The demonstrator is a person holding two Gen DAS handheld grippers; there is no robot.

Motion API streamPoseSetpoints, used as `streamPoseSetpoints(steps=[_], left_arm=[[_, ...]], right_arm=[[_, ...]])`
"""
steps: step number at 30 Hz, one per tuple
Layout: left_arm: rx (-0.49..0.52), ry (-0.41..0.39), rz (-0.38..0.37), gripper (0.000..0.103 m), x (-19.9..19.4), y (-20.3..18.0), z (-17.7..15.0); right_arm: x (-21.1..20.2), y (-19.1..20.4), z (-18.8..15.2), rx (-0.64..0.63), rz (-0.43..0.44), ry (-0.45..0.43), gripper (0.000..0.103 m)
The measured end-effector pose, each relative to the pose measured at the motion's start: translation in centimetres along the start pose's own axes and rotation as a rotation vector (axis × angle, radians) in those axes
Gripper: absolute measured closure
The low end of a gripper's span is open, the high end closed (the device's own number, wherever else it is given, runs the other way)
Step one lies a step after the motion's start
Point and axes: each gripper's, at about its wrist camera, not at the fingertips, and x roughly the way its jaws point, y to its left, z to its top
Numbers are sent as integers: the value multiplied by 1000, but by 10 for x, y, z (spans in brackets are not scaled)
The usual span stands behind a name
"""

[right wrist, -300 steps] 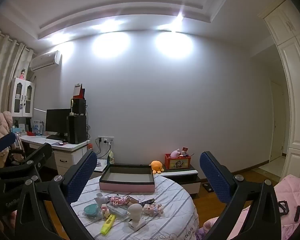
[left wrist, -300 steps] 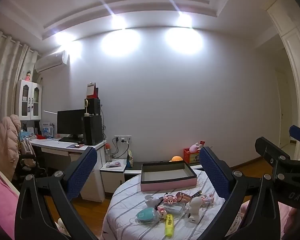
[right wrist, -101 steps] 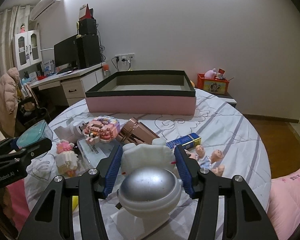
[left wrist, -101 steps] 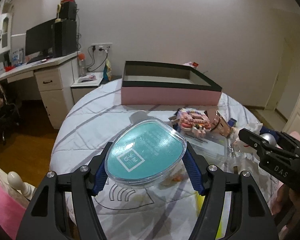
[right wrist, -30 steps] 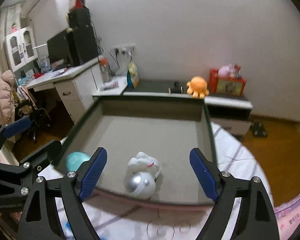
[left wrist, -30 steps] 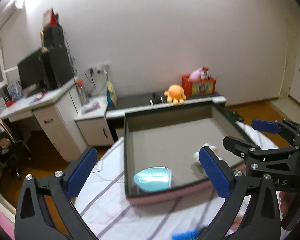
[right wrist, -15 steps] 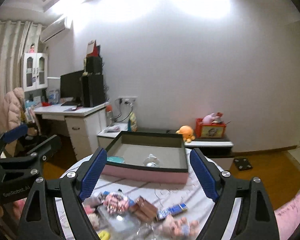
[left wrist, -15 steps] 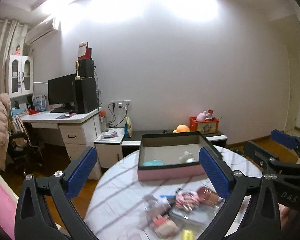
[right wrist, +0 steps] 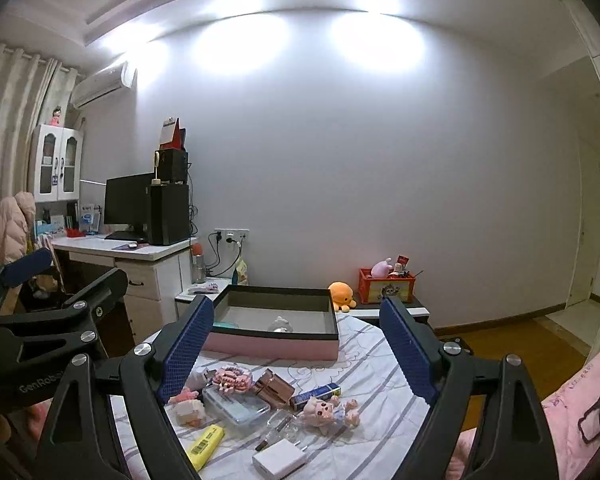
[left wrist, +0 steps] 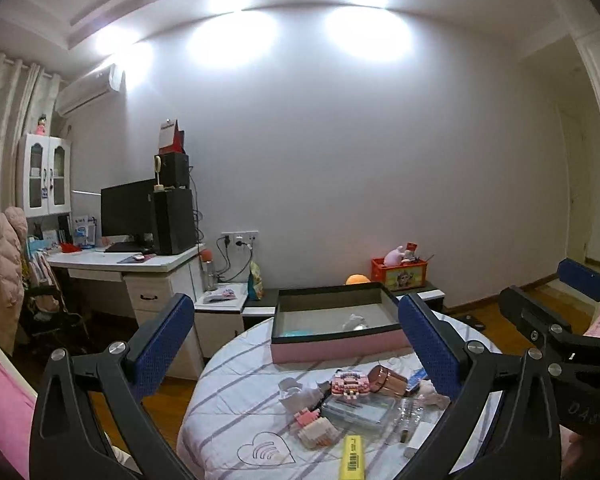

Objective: Organize rigid objects
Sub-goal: 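Withdraw both tools from the pink box back over the bed, then grasp the yellow highlighter with the left gripper while the right grasps the white charger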

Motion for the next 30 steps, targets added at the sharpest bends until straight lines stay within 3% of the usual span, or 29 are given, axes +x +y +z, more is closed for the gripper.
streamPoseSetpoints(steps=[10,17,22,30], left_arm=[[10,11,0,0,-5,-2,-5],[17,67,-9,0,8,-6,-21],[10,189,-54,0,33,-11,-54],[66,413,-74,0,68,-34,-134]], right_arm=[[-7,3,-4,-10,-13,13,17],[0,1,-17,-4,-11,59,17],[17,-4,-41,-10,-16,129,17],[57,-20,-115,7,-24,360,17]])
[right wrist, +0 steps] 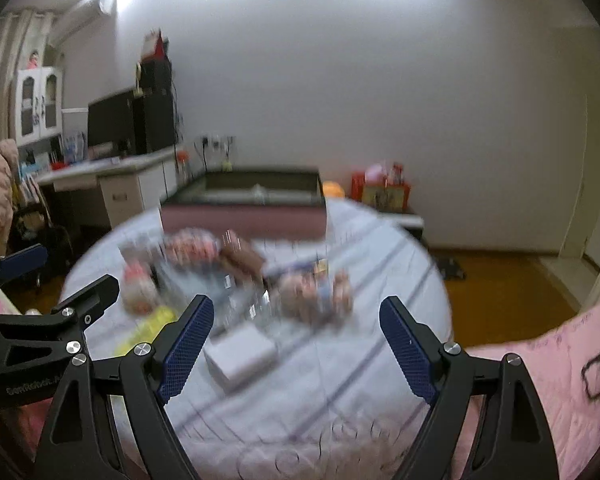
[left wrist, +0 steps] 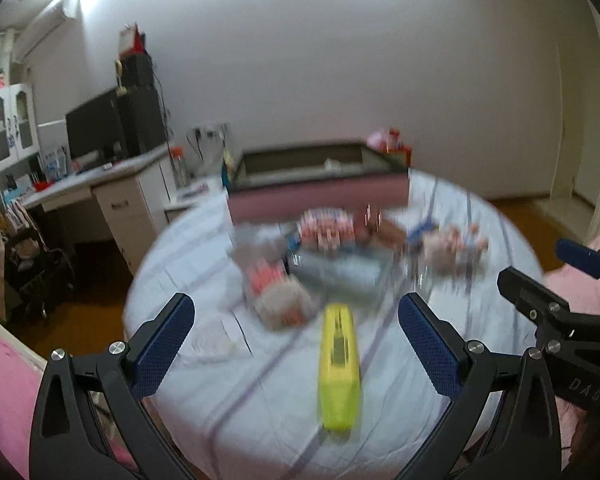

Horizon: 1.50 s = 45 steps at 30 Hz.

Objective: Organize rigid objects
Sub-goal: 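Grasp the yellow highlighter with the left gripper while the right grasps the white charger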

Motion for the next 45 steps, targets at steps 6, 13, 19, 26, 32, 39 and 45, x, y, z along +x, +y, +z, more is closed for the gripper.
streamPoseSetpoints(steps=[6,13,19,26,32,39,45], left_arm=[[32,85,-18,2,27,-6,-19],[6,167,-109,42,54,-4,-33],[-3,166,-126,77,54,0,-30],[-13,162,-145,77,49,7,-32],[-10,169,-158,76,52,8,-31],[-2,163,-158,77,53,5,-28],[0,136,-176,77,44,0,-19]], right_arm=[[31,-5,-28,6,8,100,17],[43,-1,-33,7,41,119,17],[48,8,-30,2,72,127,17],[61,25,-33,-4,101,166,16],[76,28,-32,40,132,193,17],[83,26,-31,18,142,203,38],[76,25,-28,5,140,184,38]])
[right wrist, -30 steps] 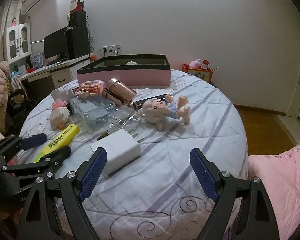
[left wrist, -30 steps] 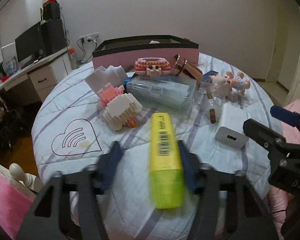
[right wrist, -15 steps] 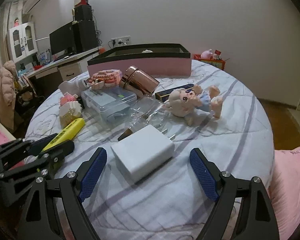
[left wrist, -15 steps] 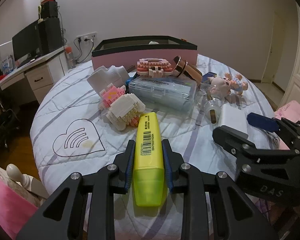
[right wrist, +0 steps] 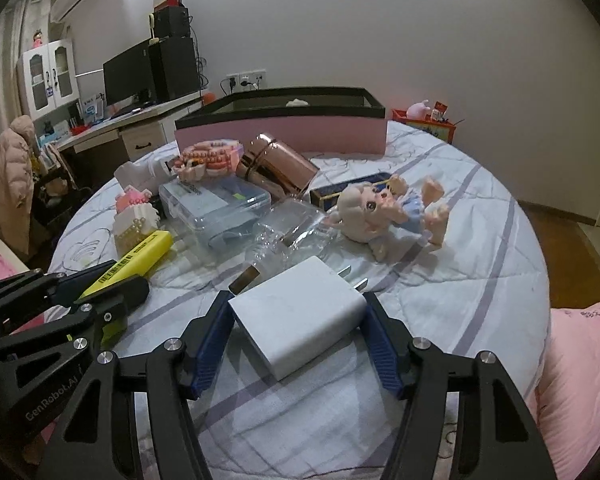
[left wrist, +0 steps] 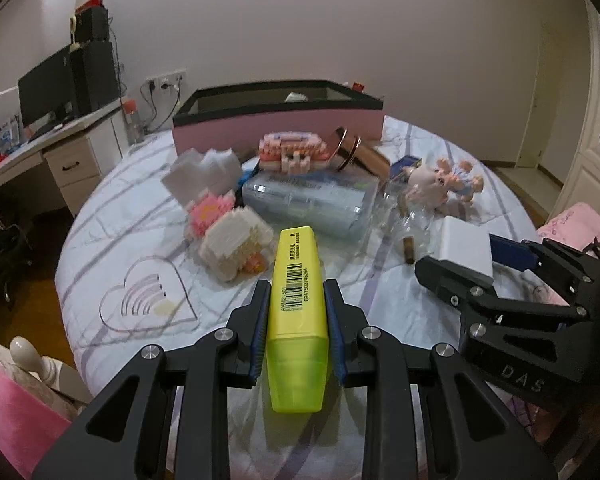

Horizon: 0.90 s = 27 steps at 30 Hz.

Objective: Organize rigid objects
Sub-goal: 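Grasp the yellow highlighter with the left gripper while the right grasps the white charger, then carry the highlighter and charger into the pink box and release both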

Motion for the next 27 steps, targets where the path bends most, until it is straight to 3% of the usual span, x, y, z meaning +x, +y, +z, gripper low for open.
streamPoseSetpoints(steps=[6,13,21,27], left_arm=[[11,-50,-10,77,-12,-8,20],[15,-143,30,77,-28,-7,56],[37,-279,68,77,-43,7,125],[83,-288,103,77,-16,25,180]], right_arm=[[-19,1,13,-5,-3,-52,38],[-35,0,48,-13,-14,-134,38],[-51,6,114,-42,-10,-257,38],[-32,9,169,-81,-9,-275,38]])
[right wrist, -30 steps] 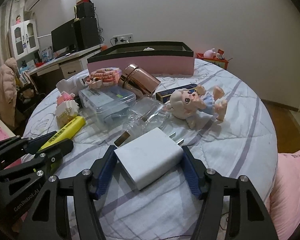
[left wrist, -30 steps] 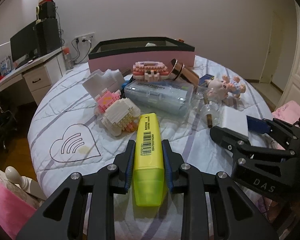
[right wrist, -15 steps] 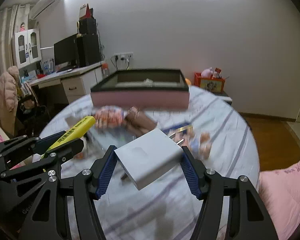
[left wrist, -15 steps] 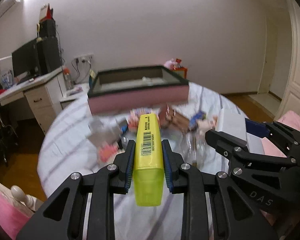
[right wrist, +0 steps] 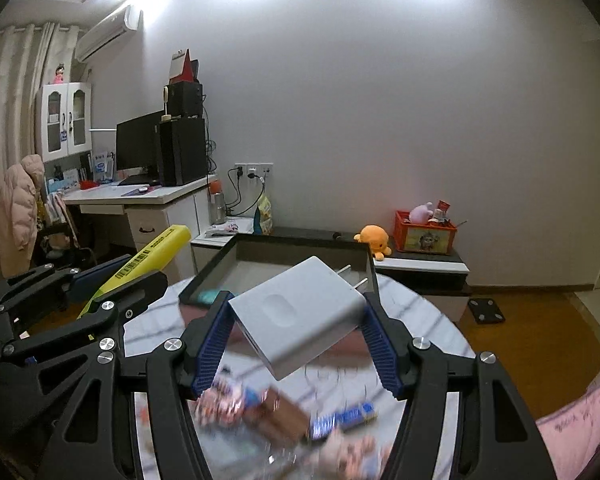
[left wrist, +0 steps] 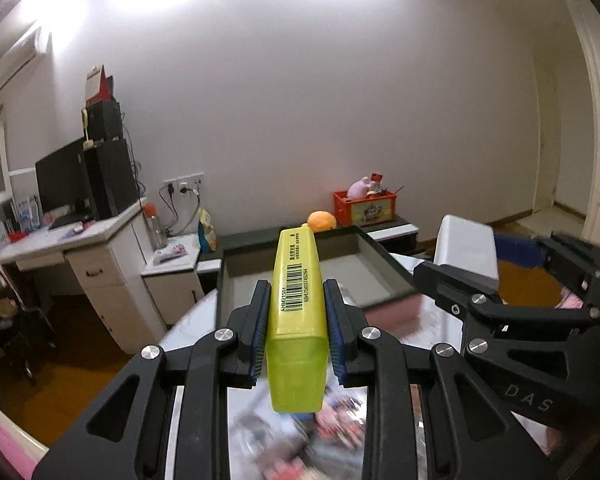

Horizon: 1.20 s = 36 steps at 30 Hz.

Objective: Organize rigid objects
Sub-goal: 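Carry the highlighter and charger into the pink box and release both, then withdraw both tools from the box back over the remaining items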

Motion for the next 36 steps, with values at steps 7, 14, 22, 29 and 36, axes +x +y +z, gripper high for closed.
streamPoseSetpoints(steps=[7,14,22,29,36], left_arm=[[34,97,-2,77,90,24,37],[57,292,-52,77,201,41,43],[126,531,-67,77,290,29,17],[127,607,-58,65,313,30,-2],[136,499,-36,23,279,30,17]], right_arm=[[81,-4,40,-25,17,76,38],[184,-22,53,-28,8,232,38],[276,-45,34,49,42,459,38],[307,-51,15,71,49,579,37],[290,-47,30,85,64,513,19]])
